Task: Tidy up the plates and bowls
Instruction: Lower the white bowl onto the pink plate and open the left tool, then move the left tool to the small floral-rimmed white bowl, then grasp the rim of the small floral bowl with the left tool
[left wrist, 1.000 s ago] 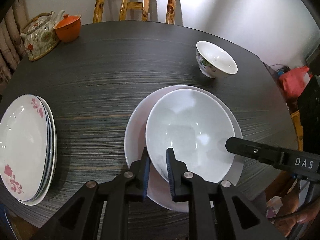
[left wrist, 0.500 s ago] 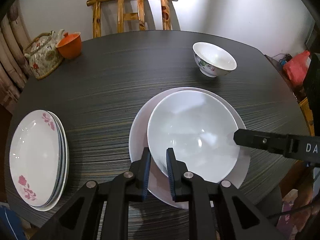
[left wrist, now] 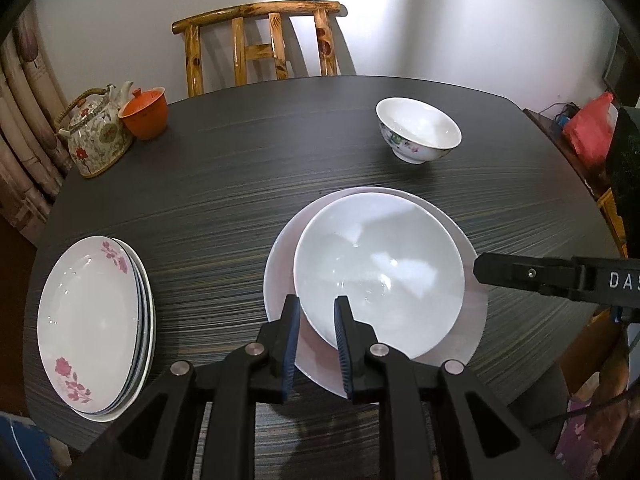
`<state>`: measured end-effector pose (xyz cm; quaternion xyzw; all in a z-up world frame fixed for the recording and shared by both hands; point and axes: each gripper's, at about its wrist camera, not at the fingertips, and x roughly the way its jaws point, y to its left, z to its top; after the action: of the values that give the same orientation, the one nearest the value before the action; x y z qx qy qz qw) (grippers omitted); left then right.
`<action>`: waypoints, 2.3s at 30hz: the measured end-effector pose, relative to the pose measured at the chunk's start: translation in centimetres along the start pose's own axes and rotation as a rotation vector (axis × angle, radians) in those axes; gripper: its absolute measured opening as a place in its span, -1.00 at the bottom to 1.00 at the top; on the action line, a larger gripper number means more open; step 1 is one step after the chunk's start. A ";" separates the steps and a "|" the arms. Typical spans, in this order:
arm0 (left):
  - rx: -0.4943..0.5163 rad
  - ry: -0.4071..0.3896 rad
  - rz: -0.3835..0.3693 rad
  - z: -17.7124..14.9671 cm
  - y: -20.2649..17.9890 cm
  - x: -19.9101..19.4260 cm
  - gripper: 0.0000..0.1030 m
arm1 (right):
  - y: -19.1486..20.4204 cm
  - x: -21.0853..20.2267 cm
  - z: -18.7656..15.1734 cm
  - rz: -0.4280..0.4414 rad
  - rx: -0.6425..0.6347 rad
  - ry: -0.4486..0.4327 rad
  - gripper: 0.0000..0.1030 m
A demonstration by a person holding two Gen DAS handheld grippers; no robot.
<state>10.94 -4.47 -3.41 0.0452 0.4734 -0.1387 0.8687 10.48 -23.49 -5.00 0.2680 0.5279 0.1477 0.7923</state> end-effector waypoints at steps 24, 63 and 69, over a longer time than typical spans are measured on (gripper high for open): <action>-0.089 0.000 -0.019 -2.4 2.4 -2.8 -0.58 | -2.7 -3.0 -2.0 0.064 0.043 -0.061 -0.58; 0.177 -0.017 0.086 10.2 -8.6 1.9 -0.53 | -14.0 -5.0 0.9 -0.016 0.158 -0.191 -0.30; 0.025 0.072 -0.075 13.8 -7.0 4.5 -0.53 | -13.6 -5.2 3.3 -0.026 0.116 -0.218 -0.30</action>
<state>22.42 -14.92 0.75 0.0434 0.5038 -0.1754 0.8447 10.79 -38.10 -7.96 0.3207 0.4496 0.0764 0.8302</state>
